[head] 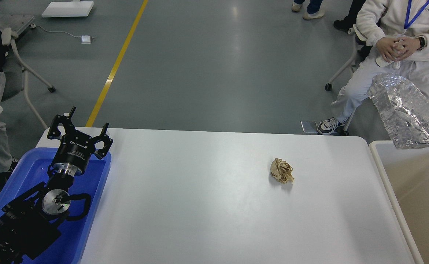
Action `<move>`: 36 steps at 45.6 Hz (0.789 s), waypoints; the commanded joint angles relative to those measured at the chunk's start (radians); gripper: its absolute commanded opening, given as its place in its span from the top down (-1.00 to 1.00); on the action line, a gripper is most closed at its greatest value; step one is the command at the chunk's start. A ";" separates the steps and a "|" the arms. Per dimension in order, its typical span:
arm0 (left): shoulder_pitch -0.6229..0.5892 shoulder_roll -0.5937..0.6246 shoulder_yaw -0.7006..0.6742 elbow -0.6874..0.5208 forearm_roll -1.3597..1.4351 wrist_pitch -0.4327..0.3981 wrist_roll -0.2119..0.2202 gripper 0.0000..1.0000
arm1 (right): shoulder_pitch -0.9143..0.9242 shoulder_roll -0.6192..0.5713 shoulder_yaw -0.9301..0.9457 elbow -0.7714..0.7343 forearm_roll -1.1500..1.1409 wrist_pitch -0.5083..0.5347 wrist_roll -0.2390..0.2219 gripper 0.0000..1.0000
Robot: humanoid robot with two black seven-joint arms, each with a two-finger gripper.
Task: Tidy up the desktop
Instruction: 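Carry the silver foil with the right gripper over the white bin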
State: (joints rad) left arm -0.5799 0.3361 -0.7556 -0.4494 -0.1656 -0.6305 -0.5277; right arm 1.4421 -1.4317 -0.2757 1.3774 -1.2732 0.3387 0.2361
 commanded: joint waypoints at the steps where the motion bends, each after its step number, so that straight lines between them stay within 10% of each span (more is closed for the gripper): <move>1: 0.000 0.000 0.001 0.000 0.000 0.000 0.000 -1.00 | -0.037 -0.070 -0.005 -0.011 -0.130 -0.004 0.003 1.00; 36: 0.000 0.000 0.001 0.000 0.000 0.000 0.000 -1.00 | -0.660 0.286 0.016 -0.560 0.043 -0.517 0.009 1.00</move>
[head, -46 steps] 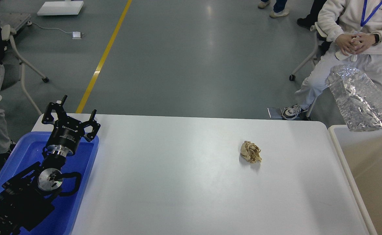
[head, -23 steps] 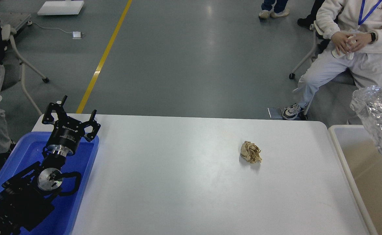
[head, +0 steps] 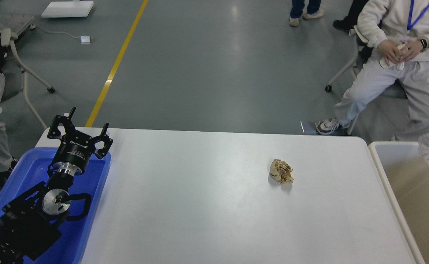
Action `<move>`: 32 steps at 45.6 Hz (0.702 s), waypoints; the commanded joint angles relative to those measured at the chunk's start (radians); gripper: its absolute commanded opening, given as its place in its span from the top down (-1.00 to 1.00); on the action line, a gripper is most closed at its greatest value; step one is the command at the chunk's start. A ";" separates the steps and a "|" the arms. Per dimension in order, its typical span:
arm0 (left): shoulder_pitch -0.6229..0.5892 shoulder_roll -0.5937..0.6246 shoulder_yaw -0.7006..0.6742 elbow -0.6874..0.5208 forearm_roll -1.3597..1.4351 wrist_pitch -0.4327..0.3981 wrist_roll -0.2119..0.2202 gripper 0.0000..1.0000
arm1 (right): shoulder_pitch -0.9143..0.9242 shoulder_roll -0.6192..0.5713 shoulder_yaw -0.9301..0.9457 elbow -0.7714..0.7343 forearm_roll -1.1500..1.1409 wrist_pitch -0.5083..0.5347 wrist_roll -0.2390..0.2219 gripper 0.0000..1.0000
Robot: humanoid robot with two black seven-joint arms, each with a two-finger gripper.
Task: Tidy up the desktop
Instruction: 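Carry the silver foil with the right gripper over the white bin, then release the silver foil into the white bin with the right gripper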
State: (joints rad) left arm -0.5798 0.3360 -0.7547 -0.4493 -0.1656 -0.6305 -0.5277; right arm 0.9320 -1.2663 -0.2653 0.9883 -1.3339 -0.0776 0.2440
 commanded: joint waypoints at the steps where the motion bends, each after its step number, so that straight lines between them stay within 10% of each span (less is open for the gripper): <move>1: 0.000 0.000 0.000 0.000 0.000 0.000 0.000 -1.00 | -0.163 0.134 0.006 -0.190 0.120 -0.105 0.001 1.00; 32: 0.000 0.000 0.000 0.000 0.000 0.000 0.000 -1.00 | -0.423 0.669 -0.009 -0.950 0.398 -0.103 0.020 1.00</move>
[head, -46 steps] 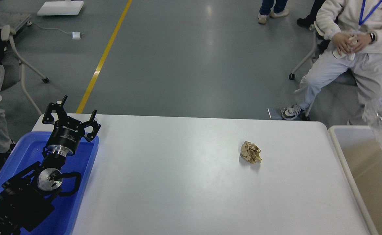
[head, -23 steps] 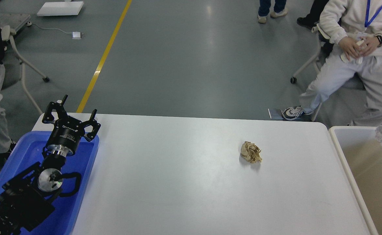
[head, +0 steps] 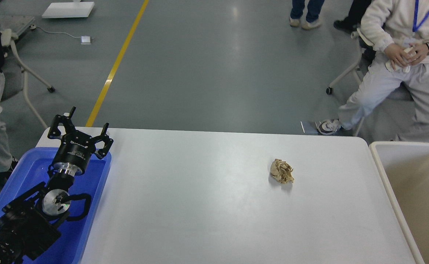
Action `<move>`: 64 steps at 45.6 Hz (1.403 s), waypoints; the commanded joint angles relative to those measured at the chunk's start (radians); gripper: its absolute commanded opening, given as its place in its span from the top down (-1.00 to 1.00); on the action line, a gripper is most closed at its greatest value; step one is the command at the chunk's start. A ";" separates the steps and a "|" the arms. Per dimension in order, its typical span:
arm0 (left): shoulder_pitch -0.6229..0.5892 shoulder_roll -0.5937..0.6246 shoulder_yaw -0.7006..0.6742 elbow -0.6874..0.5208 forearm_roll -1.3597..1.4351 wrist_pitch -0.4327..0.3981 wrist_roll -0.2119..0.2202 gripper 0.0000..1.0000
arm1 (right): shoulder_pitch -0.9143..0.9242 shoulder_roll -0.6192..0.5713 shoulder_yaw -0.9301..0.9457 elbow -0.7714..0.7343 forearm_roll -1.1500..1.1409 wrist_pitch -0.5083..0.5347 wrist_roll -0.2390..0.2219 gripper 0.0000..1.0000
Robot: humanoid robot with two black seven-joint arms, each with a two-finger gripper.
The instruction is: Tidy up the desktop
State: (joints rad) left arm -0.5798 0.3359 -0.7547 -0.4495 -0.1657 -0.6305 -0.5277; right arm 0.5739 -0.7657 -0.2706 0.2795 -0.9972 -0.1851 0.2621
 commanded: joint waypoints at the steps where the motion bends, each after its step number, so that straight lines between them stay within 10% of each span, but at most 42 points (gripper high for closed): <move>1: 0.000 0.000 0.000 0.000 0.000 0.000 0.000 -1.00 | -0.065 0.175 -0.004 -0.250 0.063 0.004 0.000 1.00; 50: 0.000 0.000 0.000 0.000 0.000 0.000 0.000 -1.00 | -0.071 0.229 -0.064 -0.287 0.104 -0.013 -0.041 1.00; 57: 0.000 0.000 0.000 0.000 0.000 0.000 0.000 -1.00 | -0.071 0.232 -0.067 -0.304 0.104 -0.005 -0.046 0.20; 64: 0.000 0.000 0.000 0.000 0.000 0.000 0.000 -1.00 | -0.069 0.230 -0.065 -0.309 0.104 -0.008 -0.046 -0.12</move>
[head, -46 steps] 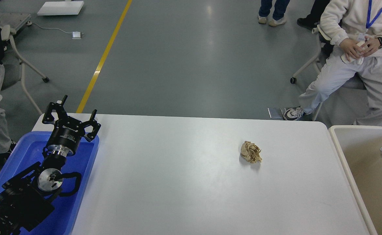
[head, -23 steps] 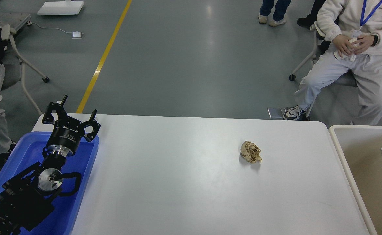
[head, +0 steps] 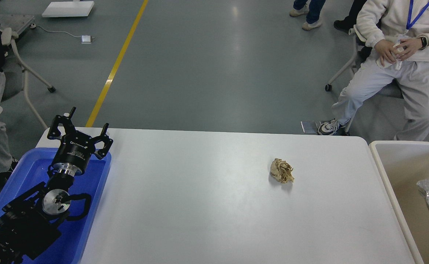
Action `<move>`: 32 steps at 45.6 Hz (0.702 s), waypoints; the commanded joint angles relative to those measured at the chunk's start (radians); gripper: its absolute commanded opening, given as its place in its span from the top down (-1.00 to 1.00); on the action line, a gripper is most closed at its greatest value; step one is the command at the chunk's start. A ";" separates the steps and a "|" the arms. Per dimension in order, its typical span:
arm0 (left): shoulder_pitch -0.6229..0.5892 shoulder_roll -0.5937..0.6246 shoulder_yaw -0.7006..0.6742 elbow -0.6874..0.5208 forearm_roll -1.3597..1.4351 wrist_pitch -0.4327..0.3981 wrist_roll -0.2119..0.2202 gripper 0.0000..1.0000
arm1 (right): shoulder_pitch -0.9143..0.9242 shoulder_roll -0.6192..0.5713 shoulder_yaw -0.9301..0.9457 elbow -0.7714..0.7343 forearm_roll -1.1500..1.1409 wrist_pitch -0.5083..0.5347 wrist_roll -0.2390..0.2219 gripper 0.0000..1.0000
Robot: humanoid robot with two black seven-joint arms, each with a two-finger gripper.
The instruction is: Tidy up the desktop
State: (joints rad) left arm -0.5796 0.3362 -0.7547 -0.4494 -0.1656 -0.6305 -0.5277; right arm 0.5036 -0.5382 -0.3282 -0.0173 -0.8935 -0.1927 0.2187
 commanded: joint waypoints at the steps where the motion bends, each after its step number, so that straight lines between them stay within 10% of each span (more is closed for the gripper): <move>1: 0.000 0.000 0.000 0.000 0.000 0.000 0.000 -1.00 | 0.001 0.003 -0.008 -0.015 0.001 -0.002 -0.001 -0.19; 6: 0.001 0.000 -0.001 0.000 0.000 0.000 0.000 -1.00 | 0.015 0.003 0.009 -0.029 0.037 -0.005 0.004 -0.98; 32: 0.000 0.000 -0.001 0.001 0.000 0.000 0.000 -1.00 | 0.088 0.006 0.015 -0.024 0.538 0.018 0.004 -0.99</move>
State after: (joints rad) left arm -0.5798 0.3360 -0.7553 -0.4492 -0.1658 -0.6305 -0.5277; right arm 0.5474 -0.5340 -0.3164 -0.0437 -0.4817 -0.1833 0.2221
